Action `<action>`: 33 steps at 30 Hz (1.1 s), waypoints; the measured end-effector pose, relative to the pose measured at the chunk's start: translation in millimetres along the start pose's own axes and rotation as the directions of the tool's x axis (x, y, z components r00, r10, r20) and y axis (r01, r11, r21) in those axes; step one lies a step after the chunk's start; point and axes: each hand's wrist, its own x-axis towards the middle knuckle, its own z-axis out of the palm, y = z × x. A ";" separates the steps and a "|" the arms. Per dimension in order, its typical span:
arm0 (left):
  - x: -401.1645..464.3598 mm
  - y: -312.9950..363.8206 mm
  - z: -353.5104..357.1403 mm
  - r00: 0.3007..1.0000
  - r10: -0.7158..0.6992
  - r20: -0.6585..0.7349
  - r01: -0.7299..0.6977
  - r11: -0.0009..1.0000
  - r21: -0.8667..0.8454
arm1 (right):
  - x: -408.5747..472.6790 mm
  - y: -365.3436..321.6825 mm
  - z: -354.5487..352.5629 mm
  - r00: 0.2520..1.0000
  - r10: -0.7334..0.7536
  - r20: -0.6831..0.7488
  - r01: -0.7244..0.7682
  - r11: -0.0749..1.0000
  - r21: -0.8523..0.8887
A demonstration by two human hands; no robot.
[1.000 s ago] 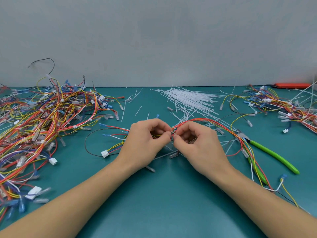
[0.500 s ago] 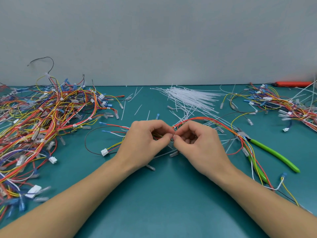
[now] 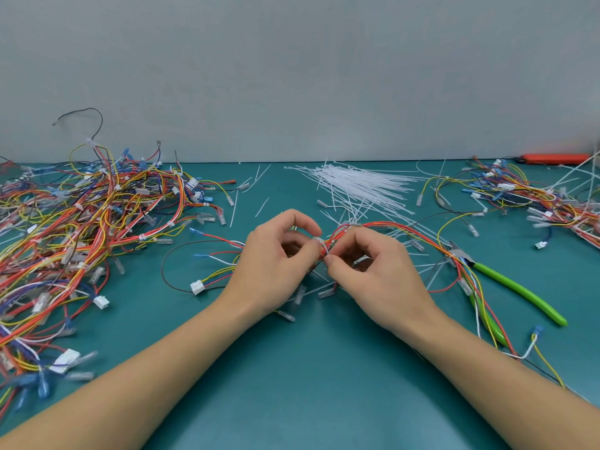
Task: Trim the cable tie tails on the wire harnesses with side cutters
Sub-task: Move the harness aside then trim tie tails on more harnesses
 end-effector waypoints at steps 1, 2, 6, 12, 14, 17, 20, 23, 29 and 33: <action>-1.0 -0.7 -0.1 0.999 0.051 0.012 -0.052 0.997 0.057 | -0.1 0.3 -0.2 1.000 0.004 -0.004 -0.004 1.000 -0.002; -2.0 -1.5 -0.3 0.996 0.092 0.021 -0.093 0.990 0.106 | -0.1 0.8 -0.3 1.000 0.009 -0.009 -0.009 1.000 -0.006; -1.8 -4.6 -1.1 0.994 0.108 0.011 -0.108 0.977 0.186 | 0.6 2.8 -0.6 0.999 0.032 -0.012 -0.032 0.999 0.005; 4.5 -5.6 -5.5 0.998 -0.052 0.045 0.054 0.997 -0.046 | 0.1 3.0 -1.4 1.000 0.029 -0.003 -0.029 1.000 0.003; 5.5 -5.6 -5.4 0.994 -0.095 0.046 0.099 0.990 -0.096 | 0.4 3.6 -1.3 1.000 0.029 -0.004 -0.029 1.000 -0.001; 6.5 -4.2 -5.4 0.987 -0.153 0.052 0.160 0.972 -0.171 | 0.4 5.0 -1.4 0.999 0.044 0.000 -0.044 0.999 0.014; 7.6 -4.7 -5.9 0.983 -0.175 0.051 0.182 0.958 -0.220 | 1.1 6.7 -2.4 0.998 0.061 0.011 -0.061 0.997 0.045; 8.3 -5.9 -6.4 0.983 -0.176 0.056 0.184 0.958 -0.221 | 2.2 8.3 -3.0 0.997 0.071 0.016 -0.072 0.995 0.065; 7.5 -9.8 -4.7 0.989 -0.107 0.104 0.117 0.988 -0.100 | 4.3 10.8 -3.3 0.995 0.104 0.004 -0.103 0.987 0.125; 9.3 -10.7 -5.7 0.990 -0.079 0.121 0.082 0.996 -0.019 | 5.1 11.3 -5.6 0.992 0.126 0.014 -0.126 0.971 0.203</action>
